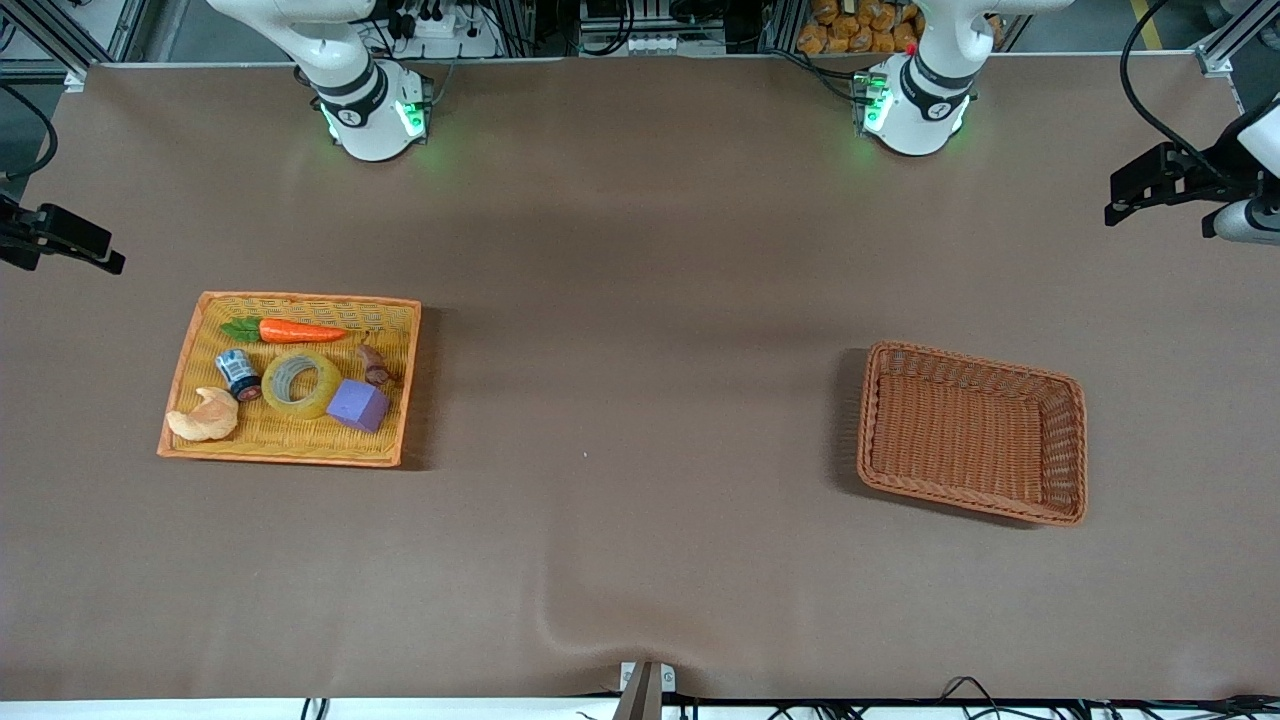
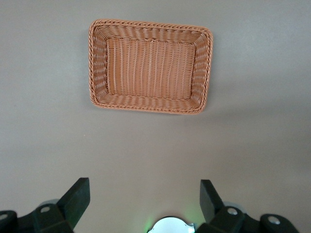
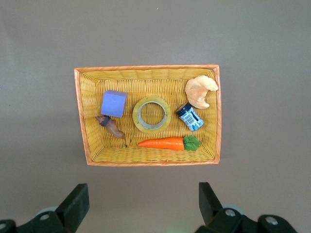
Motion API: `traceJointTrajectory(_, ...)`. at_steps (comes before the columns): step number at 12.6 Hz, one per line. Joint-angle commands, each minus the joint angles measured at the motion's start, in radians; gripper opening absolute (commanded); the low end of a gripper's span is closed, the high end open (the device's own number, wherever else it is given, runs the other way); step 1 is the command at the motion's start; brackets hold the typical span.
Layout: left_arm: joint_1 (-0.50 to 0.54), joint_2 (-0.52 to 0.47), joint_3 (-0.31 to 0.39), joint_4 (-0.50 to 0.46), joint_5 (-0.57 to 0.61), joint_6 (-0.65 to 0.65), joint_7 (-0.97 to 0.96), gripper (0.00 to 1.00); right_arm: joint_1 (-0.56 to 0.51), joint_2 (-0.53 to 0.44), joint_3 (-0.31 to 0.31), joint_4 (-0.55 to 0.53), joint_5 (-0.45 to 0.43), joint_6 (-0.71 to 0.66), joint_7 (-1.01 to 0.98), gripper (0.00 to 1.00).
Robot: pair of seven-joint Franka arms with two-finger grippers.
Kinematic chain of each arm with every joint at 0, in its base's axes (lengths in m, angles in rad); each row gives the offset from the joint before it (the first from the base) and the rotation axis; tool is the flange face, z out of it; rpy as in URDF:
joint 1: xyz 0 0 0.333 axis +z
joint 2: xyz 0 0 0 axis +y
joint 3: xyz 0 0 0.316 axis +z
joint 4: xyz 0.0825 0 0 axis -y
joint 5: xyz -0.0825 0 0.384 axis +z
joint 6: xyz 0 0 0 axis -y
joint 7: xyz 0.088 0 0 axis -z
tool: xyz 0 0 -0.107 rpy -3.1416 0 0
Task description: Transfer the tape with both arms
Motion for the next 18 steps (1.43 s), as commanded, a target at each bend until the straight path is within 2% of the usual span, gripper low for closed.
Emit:
traceJointTrajectory(1, -0.002, -0.002, -0.008, 0.000, -0.014, 0.007, -0.012, 1.00, -0.020, 0.015, 0.012, 0.027, -0.005, -0.011, -0.015, 1.00)
traceJointTrajectory(11, 0.000, -0.006, -0.012, 0.009, -0.020, 0.005, -0.052, 1.00, -0.025, 0.024, 0.012, 0.024, -0.002, -0.012, -0.016, 1.00)
traceJointTrajectory(13, 0.001, -0.013, -0.043, 0.009, -0.007, 0.004, -0.081, 1.00, -0.022, 0.024, 0.012, 0.024, -0.002, -0.012, -0.016, 1.00)
traceJointTrajectory(18, 0.000, 0.001, -0.047, 0.009, 0.006, 0.016, -0.086, 1.00, -0.016, 0.024, 0.014, 0.024, 0.000, -0.014, -0.013, 1.00)
